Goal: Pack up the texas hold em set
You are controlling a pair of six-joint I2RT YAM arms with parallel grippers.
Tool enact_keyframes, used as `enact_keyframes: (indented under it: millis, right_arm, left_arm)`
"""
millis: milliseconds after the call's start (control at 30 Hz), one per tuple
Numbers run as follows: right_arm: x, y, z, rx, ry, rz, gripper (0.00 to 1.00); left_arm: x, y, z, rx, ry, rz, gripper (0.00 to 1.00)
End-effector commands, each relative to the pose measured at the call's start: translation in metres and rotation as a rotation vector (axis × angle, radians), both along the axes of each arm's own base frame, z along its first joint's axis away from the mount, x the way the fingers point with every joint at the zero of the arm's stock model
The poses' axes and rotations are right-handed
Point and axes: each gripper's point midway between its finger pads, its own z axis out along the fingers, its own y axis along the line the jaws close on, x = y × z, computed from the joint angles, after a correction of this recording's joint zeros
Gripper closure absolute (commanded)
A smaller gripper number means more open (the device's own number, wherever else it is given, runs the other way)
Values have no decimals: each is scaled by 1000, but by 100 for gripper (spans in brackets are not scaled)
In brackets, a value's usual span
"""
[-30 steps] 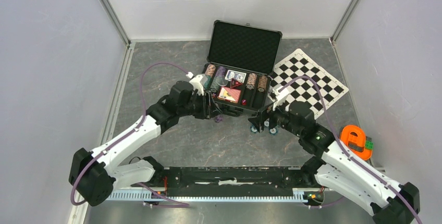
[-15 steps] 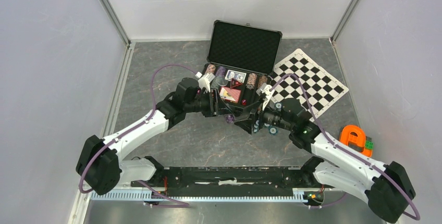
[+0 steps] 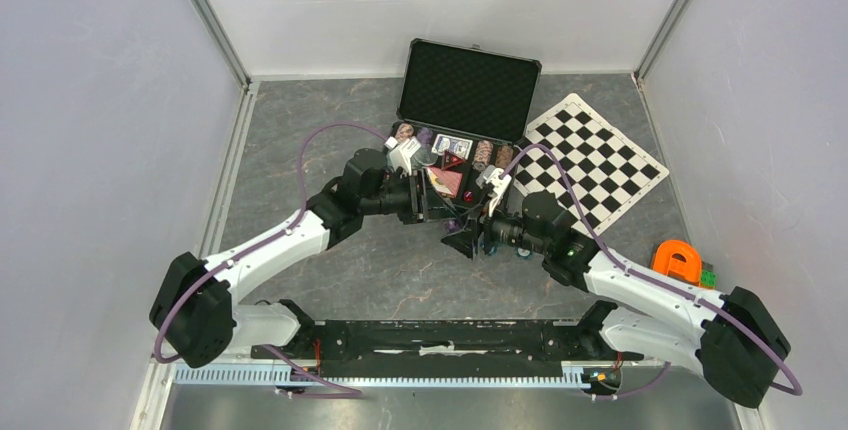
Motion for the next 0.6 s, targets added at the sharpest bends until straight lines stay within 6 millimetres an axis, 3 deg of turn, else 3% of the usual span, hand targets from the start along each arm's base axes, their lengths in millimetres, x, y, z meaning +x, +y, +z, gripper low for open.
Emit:
enact_keyframes:
  millis: [0,233,300,400,567]
  right_arm:
    - [12,6,29,65,-57,-37,39]
    - [15,2,25,71,-44,-80,35]
    - [16,0,27,84,-49,-93,38]
    - [17,-2,27,90,-50,-115,65]
    - [20,-5,19,71,-33,-139,83]
  left_arm:
    - [-5,-17,45,-142,-61,-59,92]
    - [-9,-16,34,-124,-43,-64,91]
    - [-9,-16,32,-122,-42,-63,89]
    - [-9,-15,30,-117,-45,-65,81]
    - [-4,-5,40,-113,-147,-12,51]
